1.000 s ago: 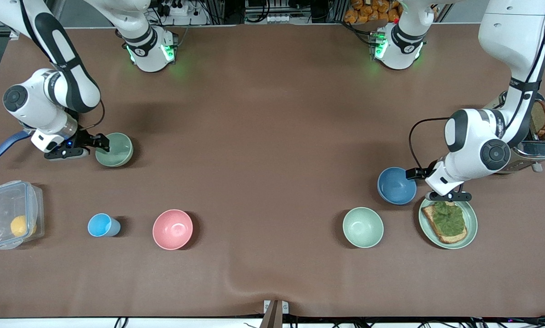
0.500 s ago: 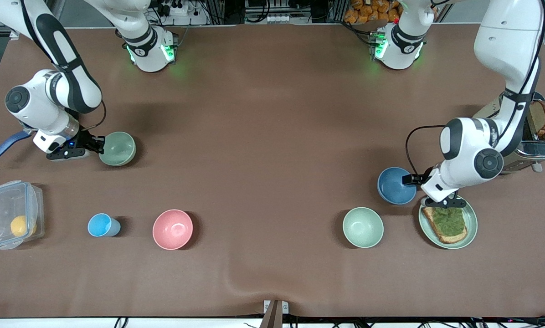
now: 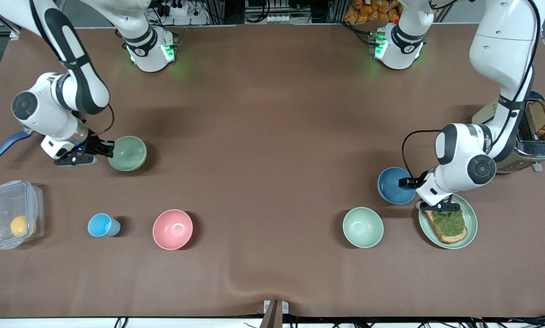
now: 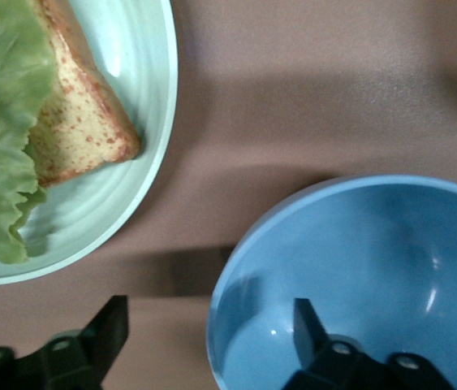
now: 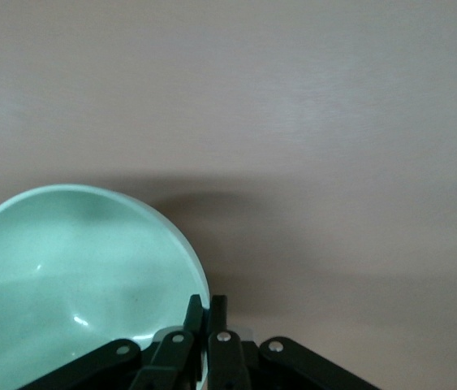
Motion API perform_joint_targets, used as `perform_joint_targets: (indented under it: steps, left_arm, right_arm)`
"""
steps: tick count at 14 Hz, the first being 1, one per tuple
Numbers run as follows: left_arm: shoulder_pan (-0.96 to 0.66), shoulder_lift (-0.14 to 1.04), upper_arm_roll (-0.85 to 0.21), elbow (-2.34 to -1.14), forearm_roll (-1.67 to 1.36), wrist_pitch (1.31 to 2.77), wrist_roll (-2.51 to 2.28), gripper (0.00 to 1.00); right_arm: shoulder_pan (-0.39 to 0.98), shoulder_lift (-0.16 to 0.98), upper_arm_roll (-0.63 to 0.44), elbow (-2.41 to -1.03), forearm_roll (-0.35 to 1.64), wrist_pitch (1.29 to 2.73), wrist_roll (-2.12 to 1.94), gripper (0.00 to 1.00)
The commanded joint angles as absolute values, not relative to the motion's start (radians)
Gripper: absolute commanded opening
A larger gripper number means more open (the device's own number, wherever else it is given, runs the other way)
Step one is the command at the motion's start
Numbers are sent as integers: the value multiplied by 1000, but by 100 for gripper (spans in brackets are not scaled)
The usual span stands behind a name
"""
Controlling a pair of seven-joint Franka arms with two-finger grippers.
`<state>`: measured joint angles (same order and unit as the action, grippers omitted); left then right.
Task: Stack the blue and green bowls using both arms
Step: 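Slide the green bowl with the right gripper toward the table middle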
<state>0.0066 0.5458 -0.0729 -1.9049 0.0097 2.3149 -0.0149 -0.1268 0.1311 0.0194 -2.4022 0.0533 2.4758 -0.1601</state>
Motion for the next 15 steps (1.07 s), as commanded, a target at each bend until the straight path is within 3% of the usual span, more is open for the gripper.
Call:
perform_joint_targets:
  steps: [1,4,9,15]
  left_arm:
    - [5,557,-72,-1890,26,2319,-21,18]
    - [6,557,-72,-1890,23,2319,-35,0]
    - [23,487,-87,-1905,14,2303,-49,0]
    - [26,365,-162,-1905,-151,2192,-117,0]
  right_arm:
    - [-33,81,21,-2341,63,2347,32,0]
    - [78,75,23,-2339,69,2355,205,0]
    - [291,61,23,-2326,248,2364,429,0]
    - [550,81,20,-2313,256,2473,782,0]
